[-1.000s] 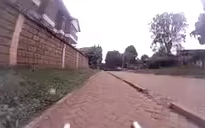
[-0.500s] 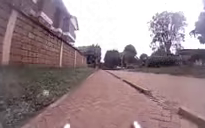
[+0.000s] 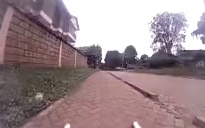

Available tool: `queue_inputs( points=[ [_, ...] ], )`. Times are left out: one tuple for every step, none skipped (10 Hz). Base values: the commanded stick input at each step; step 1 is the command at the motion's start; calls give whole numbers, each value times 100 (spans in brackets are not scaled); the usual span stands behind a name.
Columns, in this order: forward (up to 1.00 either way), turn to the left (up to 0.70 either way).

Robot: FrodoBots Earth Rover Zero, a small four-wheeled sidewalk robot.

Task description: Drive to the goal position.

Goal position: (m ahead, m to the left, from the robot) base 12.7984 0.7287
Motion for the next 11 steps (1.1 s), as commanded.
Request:
queue_inputs(
  points=[
    [50, 0],
    [50, 0],
    [50, 0],
    [50, 0],
    [50, 0],
    [50, 0],
    [50, 0],
    [50, 0],
    [50, 0],
    [50, 0],
    [50, 0]
  ],
)
